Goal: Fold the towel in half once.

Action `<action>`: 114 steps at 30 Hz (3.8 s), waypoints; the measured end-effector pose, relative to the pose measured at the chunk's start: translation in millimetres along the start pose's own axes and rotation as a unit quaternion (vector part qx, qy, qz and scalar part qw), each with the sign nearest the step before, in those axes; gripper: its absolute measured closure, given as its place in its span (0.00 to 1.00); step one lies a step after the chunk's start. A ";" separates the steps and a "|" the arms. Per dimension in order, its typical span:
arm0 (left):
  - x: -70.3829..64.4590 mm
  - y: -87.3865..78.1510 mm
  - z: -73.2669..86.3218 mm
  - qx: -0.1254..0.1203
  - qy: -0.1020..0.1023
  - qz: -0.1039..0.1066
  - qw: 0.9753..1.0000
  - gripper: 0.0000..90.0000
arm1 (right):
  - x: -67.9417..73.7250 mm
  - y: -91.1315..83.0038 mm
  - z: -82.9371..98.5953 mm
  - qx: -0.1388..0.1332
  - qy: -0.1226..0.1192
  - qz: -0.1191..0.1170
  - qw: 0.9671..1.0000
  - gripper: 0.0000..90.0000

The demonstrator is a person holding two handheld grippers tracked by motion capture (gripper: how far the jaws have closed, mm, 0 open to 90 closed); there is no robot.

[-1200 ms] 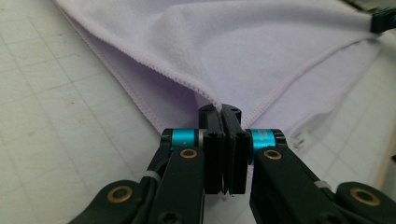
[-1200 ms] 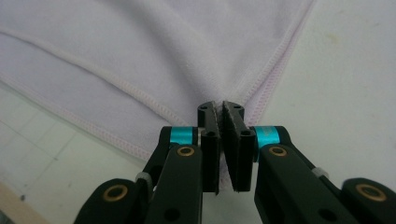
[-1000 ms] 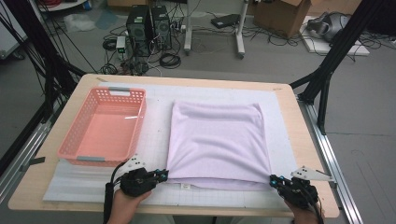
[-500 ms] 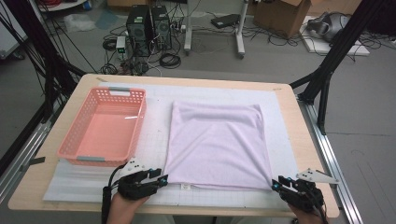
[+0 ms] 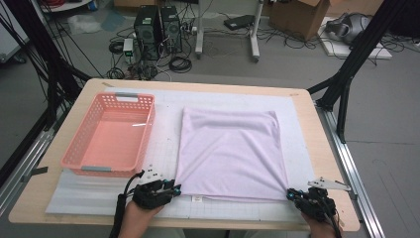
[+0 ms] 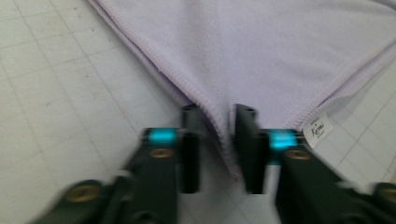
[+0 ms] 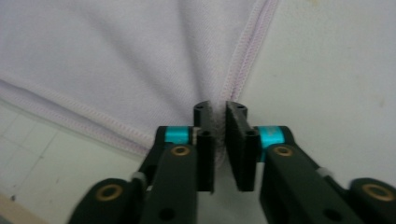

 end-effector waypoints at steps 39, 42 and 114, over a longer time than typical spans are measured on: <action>-0.7 -17.0 0.0 -0.047 -0.018 0.043 0.998 0.64 | 12.4 -9.4 -4.1 -0.036 -0.015 0.013 0.999 0.84; -1.5 -17.3 2.3 -0.047 -0.014 0.043 0.998 0.64 | 12.2 4.8 -3.0 -0.019 -0.018 0.000 1.000 0.95; -4.9 -12.8 -31.3 -0.092 0.021 0.042 0.995 0.51 | 4.0 -20.3 -18.5 -0.071 -0.063 -0.016 0.995 0.62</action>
Point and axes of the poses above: each handheld gripper's, and its own axes: y roughly forward along the jaws, z roughly out of its underside, x roughly to its left, the point moved 4 cm from there along y, roughly forward along the jaws, and after that the axes turned 4 degrees about -y, right-handed, at the moved point
